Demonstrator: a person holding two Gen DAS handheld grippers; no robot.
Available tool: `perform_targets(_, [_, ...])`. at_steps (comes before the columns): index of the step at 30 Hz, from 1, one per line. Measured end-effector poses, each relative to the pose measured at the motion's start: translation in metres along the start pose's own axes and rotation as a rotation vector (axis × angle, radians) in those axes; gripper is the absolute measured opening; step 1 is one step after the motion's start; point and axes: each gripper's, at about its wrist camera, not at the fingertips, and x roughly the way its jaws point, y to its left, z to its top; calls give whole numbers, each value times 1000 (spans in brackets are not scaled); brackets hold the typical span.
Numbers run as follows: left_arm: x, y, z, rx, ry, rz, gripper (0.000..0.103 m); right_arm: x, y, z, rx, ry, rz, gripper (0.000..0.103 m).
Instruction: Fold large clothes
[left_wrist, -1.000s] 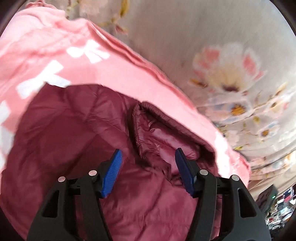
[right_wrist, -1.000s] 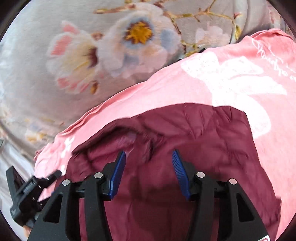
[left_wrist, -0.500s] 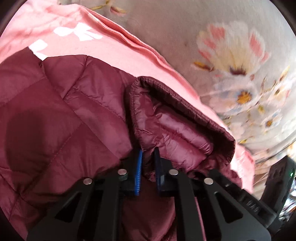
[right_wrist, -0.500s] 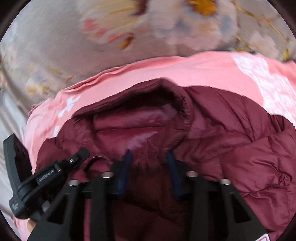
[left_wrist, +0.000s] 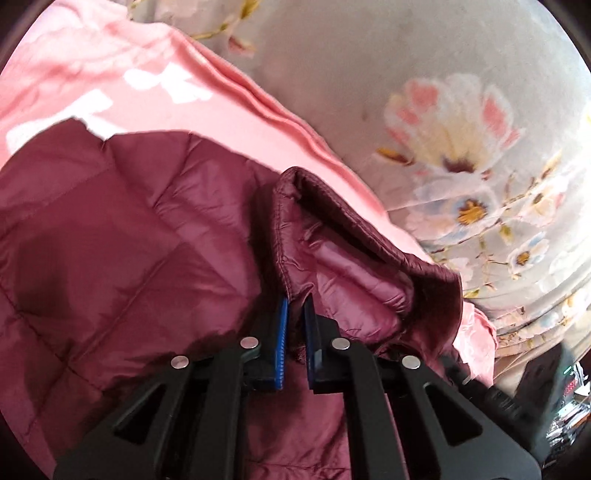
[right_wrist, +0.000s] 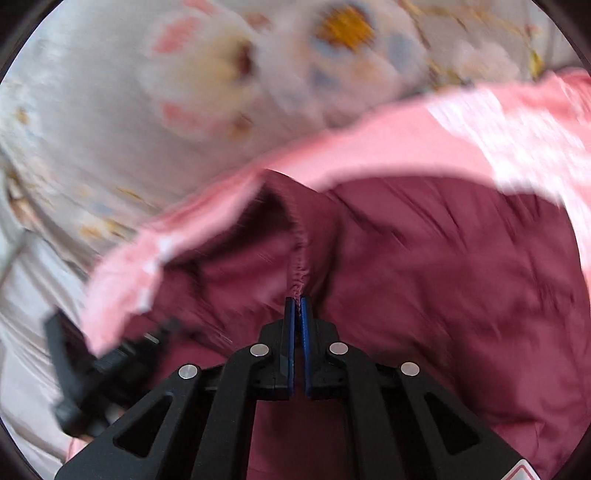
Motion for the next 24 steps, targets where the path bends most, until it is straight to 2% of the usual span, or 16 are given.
perform_targets(4, [5,-4,-5,37,28,56,7,12,-12,-9,-13,31,-42,2])
perform_targets(9, [15,-7,-7,64,61,124,8,12,4,-10,-83,21,-151,0])
perform_targets(10, [16,-8,-8,77,62,143,8,5,9,-8,-79,-1,-186,2])
perform_targets(11, [17,-10,-9,91,61,159,8,-1,15,-7,-77,-30,-201,9])
perform_targets(13, [18,-13,-10,108,60,175,8,-22,33,-4,-103,-100,-167,10])
perform_targets(14, [18,-13,-10,111,59,178,8,-26,41,-3,-125,-105,-142,10])
perform_targets(16, [18,-11,-10,107,61,175,8,-19,58,-2,-174,-71,-110,9])
perform_targets(17, [18,-11,-10,106,62,173,8,-6,64,-4,-192,-28,-103,5])
perform_targets(19, [18,-9,-10,106,65,171,8,19,60,-11,-206,43,-143,3])
perform_targets(22, [20,-9,-9,104,69,170,8,30,42,-21,-197,60,-205,0])
perform_targets(24, [21,-10,-9,105,71,171,8,30,29,-20,-166,56,-191,0])
